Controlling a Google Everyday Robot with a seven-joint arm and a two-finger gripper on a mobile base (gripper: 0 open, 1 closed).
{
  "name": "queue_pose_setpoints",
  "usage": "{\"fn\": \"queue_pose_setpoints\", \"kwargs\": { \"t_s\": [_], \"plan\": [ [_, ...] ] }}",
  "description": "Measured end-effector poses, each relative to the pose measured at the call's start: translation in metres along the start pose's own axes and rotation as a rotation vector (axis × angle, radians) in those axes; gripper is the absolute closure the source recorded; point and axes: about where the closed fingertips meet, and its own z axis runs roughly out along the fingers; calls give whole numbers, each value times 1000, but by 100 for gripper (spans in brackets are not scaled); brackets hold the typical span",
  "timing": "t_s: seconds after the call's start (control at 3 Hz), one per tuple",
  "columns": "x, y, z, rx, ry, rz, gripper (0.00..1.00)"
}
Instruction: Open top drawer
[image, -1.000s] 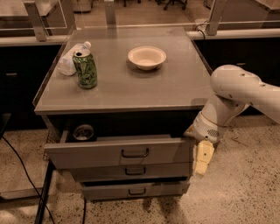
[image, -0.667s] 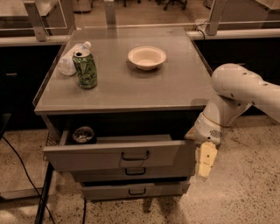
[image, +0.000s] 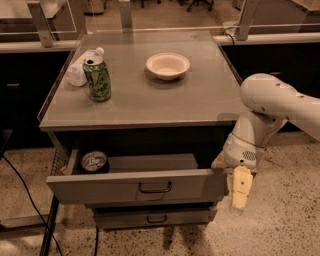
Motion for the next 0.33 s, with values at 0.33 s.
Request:
{"fn": "queue_pose_setpoints", "kwargs": {
  "t_s": [0.33],
  "plan": [
    [0,0,0,-1,1,0,0]
  ]
}}
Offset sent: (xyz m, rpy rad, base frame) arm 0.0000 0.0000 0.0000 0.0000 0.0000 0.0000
